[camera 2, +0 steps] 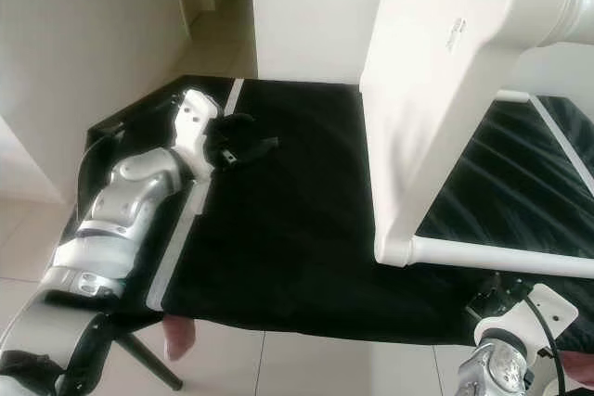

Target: Building children table

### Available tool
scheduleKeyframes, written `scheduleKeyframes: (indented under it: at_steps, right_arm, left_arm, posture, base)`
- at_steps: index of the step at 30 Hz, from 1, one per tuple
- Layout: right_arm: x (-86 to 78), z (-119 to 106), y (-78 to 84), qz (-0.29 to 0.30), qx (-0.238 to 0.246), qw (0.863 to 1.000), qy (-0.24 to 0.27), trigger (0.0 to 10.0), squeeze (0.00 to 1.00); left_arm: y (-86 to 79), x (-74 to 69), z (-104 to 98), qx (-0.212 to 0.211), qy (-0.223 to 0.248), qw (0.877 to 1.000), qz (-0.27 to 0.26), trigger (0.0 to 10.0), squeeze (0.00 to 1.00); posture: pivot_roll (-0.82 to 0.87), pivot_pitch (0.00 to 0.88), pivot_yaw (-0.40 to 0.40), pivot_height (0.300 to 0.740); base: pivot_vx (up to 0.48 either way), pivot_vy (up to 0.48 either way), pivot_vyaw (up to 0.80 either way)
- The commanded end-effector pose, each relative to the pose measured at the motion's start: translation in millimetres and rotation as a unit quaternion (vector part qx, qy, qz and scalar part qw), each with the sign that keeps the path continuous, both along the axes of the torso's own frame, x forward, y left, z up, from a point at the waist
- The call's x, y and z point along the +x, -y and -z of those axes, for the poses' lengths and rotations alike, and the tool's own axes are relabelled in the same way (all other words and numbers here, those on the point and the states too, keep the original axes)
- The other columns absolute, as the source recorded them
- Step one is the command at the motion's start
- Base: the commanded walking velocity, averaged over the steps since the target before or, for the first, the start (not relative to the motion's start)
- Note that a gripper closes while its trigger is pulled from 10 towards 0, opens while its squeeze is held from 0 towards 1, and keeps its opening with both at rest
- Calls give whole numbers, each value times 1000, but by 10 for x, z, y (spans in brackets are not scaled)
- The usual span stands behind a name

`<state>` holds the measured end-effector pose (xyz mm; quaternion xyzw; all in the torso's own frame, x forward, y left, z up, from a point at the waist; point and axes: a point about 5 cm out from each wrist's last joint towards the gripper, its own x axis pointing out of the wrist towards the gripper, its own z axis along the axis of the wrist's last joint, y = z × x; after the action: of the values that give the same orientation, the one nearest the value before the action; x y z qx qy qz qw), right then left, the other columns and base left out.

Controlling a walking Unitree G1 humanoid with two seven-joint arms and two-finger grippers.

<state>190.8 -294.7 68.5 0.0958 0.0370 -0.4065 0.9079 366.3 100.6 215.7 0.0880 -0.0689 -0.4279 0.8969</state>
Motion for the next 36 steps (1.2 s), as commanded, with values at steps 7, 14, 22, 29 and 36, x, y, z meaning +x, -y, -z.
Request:
scheduleKeyframes:
  at_steps: [7,14,22,29,36]
  right_arm:
    - [298,-892,-409,-44,-211,973,88,10000,0]
    - [298,-892,-409,-44,-211,973,88,10000,0]
    - [298,-892,-409,-44,-211,973,88,10000,0]
    - [298,-892,-409,-44,-211,973,88,10000,0]
    - [298,-892,-409,-44,-211,973,88,10000,0]
  left_arm:
    - [5,3,-1,0,5,1000,-17,10000,0]
    - [5,3,-1,0,5,1000,-17,10000,0]
    - [5,3,-1,0,5,1000,-17,10000,0]
    - [5,3,-1,0,5,1000,-17,10000,0]
    - [5,3,-1,0,5,1000,-17,10000,0]
  posture:
    - [6,0,51,740]
    - [6,0,51,740]
    - [6,0,51,740]
    - [6,0,51,740]
    - [6,0,51,740]
  base:
    - [0,0,0]
    - [0,0,0]
    - [0,0,0]
    - [0,0,0]
    - [0,0,0]
